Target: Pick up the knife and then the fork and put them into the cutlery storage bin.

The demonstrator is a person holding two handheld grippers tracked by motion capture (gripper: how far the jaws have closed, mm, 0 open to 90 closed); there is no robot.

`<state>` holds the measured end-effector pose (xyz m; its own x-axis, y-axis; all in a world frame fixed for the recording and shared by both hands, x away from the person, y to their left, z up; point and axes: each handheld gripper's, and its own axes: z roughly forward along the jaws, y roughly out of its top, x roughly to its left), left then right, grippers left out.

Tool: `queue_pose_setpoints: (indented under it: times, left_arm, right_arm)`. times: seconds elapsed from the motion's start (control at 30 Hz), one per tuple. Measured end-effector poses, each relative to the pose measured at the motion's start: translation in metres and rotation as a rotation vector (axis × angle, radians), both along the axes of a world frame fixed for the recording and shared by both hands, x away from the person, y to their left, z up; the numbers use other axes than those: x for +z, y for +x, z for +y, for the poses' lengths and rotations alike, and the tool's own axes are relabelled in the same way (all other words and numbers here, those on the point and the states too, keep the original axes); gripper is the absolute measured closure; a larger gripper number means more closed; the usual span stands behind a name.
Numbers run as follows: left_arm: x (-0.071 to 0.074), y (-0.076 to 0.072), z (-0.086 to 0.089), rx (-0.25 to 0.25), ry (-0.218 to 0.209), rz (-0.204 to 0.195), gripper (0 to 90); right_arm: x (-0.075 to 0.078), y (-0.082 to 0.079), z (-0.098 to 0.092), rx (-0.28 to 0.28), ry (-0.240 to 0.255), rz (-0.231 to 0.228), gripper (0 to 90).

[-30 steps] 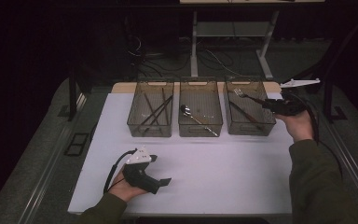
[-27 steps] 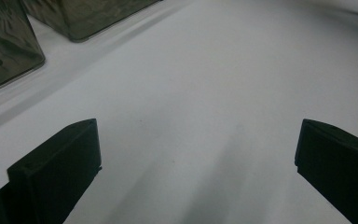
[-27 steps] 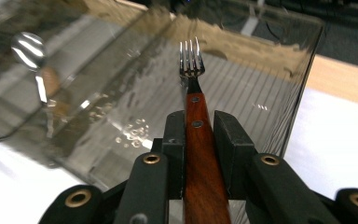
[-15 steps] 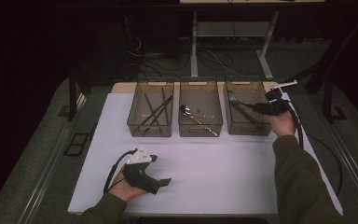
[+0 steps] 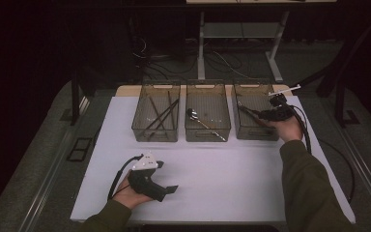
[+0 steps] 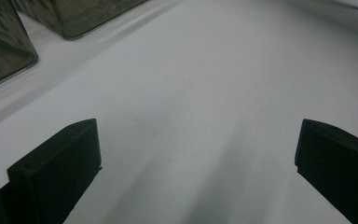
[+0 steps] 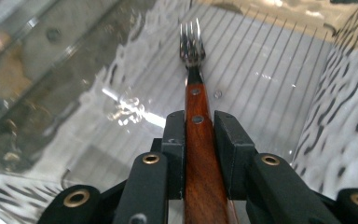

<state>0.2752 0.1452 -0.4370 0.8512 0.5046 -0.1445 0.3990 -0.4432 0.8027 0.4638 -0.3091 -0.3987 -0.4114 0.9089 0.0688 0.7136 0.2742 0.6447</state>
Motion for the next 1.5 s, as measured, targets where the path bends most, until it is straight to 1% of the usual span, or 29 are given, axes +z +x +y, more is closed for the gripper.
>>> queue_pose_setpoints:
  times: [0.1,0.17,0.23,0.33,0.4,0.5,0.57,0.67,0.77,0.83,0.93,1.03,1.17,1.3,1.4,1.43,1.5]
  left_arm:
    - [0.000,0.000,0.000,-0.001,0.003,0.003,0.0]
    - [0.000,0.000,0.000,-0.001,0.003,0.003,0.0]
    - [0.000,0.000,-0.001,0.000,0.002,0.001,0.0]
    - [0.000,0.000,0.000,0.001,0.004,0.000,0.0]
    - [0.000,0.000,0.000,0.003,0.005,-0.002,0.0]
    - [-0.001,0.000,0.000,0.004,0.007,-0.003,0.0]
    - [-0.001,0.001,0.000,0.004,0.004,-0.006,0.0]
    - [0.000,0.002,0.001,0.009,-0.004,-0.013,0.0]
    - [-0.001,0.002,0.002,0.017,-0.008,-0.003,0.0]
    - [-0.001,0.002,0.002,0.018,-0.001,-0.002,0.0]
    - [-0.001,0.002,0.001,0.017,0.006,0.010,0.0]
    - [-0.001,0.002,0.000,0.009,0.014,0.022,0.0]
    - [-0.001,0.002,-0.001,0.012,0.018,0.032,0.0]
    - [0.000,0.001,-0.001,0.007,0.023,0.017,0.0]
    - [0.000,0.001,-0.001,0.014,0.016,0.011,0.0]
    - [0.000,0.000,-0.001,0.015,0.016,0.012,0.0]
    - [0.001,0.001,0.000,0.011,0.019,0.009,0.0]
  right_arm:
    - [-0.003,0.001,0.001,0.010,-0.027,0.023,74.4]
    - [-0.003,0.001,0.002,0.010,-0.024,0.036,74.2]
    - [-0.003,0.001,0.002,0.008,-0.034,0.032,71.5]
    - [-0.003,0.001,0.000,0.001,-0.033,0.041,67.5]
    - [-0.003,0.001,-0.001,-0.007,-0.029,0.040,65.5]
    - [0.000,-0.001,-0.003,-0.005,-0.005,0.014,60.9]
    - [0.003,-0.003,-0.004,0.001,0.014,0.002,56.1]
    - [0.009,-0.006,-0.004,0.005,0.039,-0.008,51.1]
    - [0.017,-0.012,-0.004,0.016,0.075,-0.033,46.1]
    - [0.022,-0.016,-0.004,0.030,0.088,-0.049,42.9]
    - [0.030,-0.024,-0.004,0.048,0.091,-0.077,38.4]
    - [0.035,-0.034,-0.004,0.071,0.121,-0.101,34.9]
    - [0.039,-0.047,-0.004,0.096,0.156,-0.126,31.0]
    - [0.039,-0.060,-0.004,0.115,0.187,-0.142,28.6]
    - [0.038,-0.069,-0.002,0.134,0.191,-0.142,26.9]
    - [0.038,-0.073,-0.002,0.140,0.187,-0.148,26.3]
    - [0.036,-0.079,0.000,0.150,0.198,-0.166,24.4]
